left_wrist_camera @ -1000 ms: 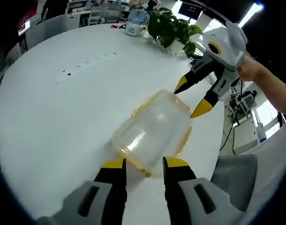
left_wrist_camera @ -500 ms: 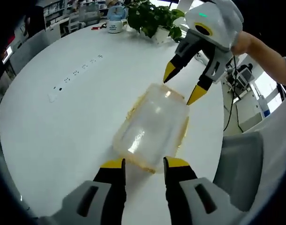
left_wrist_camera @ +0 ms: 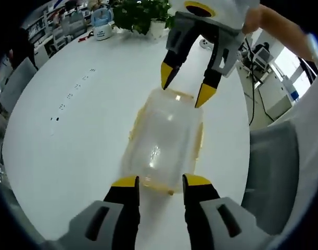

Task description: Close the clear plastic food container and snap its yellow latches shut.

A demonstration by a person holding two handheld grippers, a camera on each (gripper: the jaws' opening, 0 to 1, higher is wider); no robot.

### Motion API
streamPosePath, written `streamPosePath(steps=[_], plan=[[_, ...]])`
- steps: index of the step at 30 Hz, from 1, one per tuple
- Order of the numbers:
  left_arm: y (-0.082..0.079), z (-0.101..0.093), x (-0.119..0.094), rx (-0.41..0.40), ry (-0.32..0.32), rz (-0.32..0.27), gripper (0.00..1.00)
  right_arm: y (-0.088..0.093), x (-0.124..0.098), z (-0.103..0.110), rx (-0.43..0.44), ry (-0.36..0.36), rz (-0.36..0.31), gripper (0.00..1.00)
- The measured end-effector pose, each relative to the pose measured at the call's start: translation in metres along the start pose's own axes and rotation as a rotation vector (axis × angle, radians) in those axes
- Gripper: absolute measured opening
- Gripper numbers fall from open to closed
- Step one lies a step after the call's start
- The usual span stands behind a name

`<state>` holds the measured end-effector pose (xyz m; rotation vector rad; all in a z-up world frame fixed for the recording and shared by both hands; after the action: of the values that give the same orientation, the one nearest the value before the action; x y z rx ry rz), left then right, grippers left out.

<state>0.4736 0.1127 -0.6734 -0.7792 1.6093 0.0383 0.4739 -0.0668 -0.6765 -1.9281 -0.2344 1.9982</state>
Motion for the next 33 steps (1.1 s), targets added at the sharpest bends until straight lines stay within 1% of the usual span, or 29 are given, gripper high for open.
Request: streamPosePath(steps=[3, 9, 12, 19, 25, 30, 33], plan=[[-0.004, -0.001, 0.001, 0.014, 0.007, -0.008, 0.30, -0.003, 0.001, -0.001, -0.014, 0.003, 0.000, 0.35], [-0.011, -0.006, 0.007, 0.049, 0.022, -0.017, 0.30, -0.009, 0.005, 0.001, -0.045, -0.015, -0.018, 0.33], [-0.015, -0.009, 0.010, 0.056, 0.030, -0.026, 0.30, -0.012, 0.007, 0.001, -0.051, -0.022, -0.028, 0.34], [-0.024, -0.014, 0.016, 0.052, 0.038, -0.052, 0.29, -0.020, 0.014, 0.001, -0.079, -0.035, -0.051, 0.33], [-0.026, -0.017, 0.019, 0.050, 0.042, -0.065, 0.28, -0.025, 0.015, 0.000, -0.089, -0.037, -0.067, 0.33], [-0.023, -0.019, 0.026, 0.079, 0.020, -0.041, 0.27, -0.025, 0.015, -0.007, -0.082, -0.028, -0.080, 0.32], [-0.021, -0.020, 0.028, 0.059, 0.026, -0.051, 0.27, -0.025, 0.016, -0.009, -0.079, -0.030, -0.088, 0.32]])
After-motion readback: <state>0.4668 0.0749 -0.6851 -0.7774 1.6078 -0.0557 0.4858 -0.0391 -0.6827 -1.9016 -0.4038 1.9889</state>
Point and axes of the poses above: the point that each gripper's makers call its tool centre point, and the gripper's own axes: x roughly forward along the fingers, z roughly to its left, y roughly out of its underside, the point moved 10 cm from there along -x, roughly backward along the fingers, and after that the axes turned 9 degrees about -x, right-handed, at the moved point
